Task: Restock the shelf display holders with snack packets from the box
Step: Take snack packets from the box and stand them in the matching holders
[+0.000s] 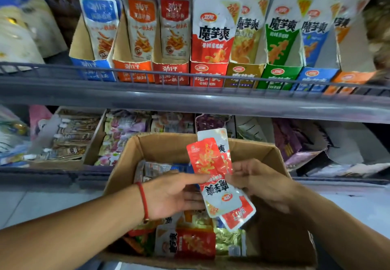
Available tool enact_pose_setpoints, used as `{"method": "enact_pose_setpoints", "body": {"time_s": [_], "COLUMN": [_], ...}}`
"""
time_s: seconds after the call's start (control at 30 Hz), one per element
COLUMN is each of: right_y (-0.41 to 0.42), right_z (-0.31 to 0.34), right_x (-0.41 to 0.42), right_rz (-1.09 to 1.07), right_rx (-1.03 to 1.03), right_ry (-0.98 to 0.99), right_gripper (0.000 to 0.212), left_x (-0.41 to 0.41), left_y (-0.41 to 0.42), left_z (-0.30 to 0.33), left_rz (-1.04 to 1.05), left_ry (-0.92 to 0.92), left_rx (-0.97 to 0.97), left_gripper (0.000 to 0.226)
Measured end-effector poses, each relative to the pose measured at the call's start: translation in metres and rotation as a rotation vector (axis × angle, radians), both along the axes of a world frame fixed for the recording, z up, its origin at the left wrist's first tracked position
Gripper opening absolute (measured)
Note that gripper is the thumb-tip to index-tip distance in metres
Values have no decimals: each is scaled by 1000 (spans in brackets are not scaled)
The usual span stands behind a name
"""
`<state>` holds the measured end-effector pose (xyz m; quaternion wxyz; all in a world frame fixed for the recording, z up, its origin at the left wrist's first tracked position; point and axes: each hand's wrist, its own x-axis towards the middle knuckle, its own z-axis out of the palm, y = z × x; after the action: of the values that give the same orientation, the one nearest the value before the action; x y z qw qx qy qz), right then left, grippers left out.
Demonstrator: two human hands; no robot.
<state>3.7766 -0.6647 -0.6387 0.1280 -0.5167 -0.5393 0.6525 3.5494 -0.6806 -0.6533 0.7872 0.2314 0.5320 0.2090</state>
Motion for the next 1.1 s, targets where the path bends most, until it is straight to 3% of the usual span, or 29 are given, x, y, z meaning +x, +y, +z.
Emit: {"method": "enact_pose_setpoints", "body": {"time_s": [0.13, 0.3, 0.53, 0.7, 0.8, 0.93, 1.1], "right_y": [-13, -30, -46, -45, -44, -43, -33], "right_z": [2, -1, 0, 11, 16, 24, 34], "right_x": [-4, -11, -9, 4, 13, 22, 39], "right_rz": [-51, -145, -152, -99, -127, -125, -117], "right_rx": [-47, -120, -87, -127, -7, 54, 259], "right_ry": [45, 34, 115, 113, 5, -20, -305], "right_gripper": [29, 25, 24, 30, 29, 21, 21], "left_x": [10, 19, 22, 21, 19, 22, 18], "left_y": [-14, -32, -36, -36, -32, -28, -20], "left_z": [-2, -4, -1, 2, 3, 2, 0], "left_rz": [163, 247, 145, 44, 19, 24, 34], "left_ry": [9, 96, 67, -2, -5, 17, 209], "left_rx": [67, 180, 300, 370, 398, 370, 429], "left_gripper": [33, 55, 48, 67, 72, 59, 42]}}
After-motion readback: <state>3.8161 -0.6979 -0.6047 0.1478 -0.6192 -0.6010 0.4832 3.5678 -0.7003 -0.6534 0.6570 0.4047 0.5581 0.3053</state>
